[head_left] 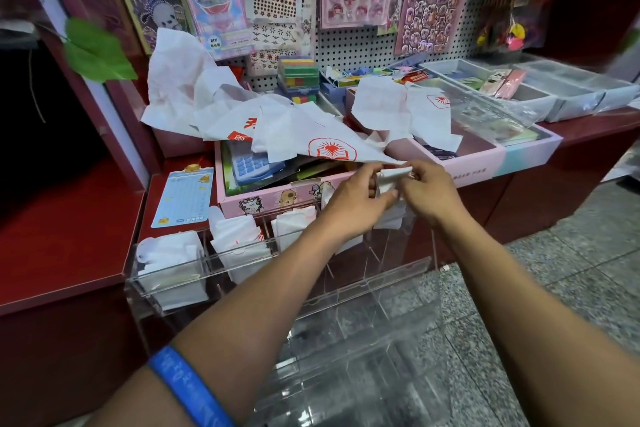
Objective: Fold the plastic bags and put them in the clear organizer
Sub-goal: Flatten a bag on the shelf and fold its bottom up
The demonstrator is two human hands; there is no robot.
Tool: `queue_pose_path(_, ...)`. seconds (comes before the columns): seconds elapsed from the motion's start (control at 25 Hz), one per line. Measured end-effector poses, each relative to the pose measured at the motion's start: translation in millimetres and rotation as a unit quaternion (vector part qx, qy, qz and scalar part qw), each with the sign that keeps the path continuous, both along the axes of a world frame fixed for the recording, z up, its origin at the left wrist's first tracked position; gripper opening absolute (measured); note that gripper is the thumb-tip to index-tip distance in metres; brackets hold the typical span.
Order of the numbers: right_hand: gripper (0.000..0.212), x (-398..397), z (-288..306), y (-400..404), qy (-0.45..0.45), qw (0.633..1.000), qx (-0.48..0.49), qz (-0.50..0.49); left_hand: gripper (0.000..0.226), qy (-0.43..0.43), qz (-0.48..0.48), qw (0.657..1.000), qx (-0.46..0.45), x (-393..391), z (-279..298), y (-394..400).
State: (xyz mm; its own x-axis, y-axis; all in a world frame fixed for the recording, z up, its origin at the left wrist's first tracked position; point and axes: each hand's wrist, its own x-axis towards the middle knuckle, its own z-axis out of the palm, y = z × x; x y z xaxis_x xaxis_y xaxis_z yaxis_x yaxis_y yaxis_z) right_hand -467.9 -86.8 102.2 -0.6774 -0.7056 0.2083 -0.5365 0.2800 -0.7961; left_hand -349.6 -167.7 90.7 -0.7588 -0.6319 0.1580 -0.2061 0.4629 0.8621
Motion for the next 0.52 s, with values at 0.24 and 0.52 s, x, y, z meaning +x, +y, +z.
queue_pose_path(0.24,0.028,-8,-10,1,0.089,0.995,0.016,-0.039,0.036,-0.034,0.07,0.99,-0.114,-11,-7,5)
queue_pose_path(0.52,0.014,-5,-16,12,0.17,0.982,0.039,-0.075,0.024,-0.011,0.099,0.982,-0.162,-10,-8,6)
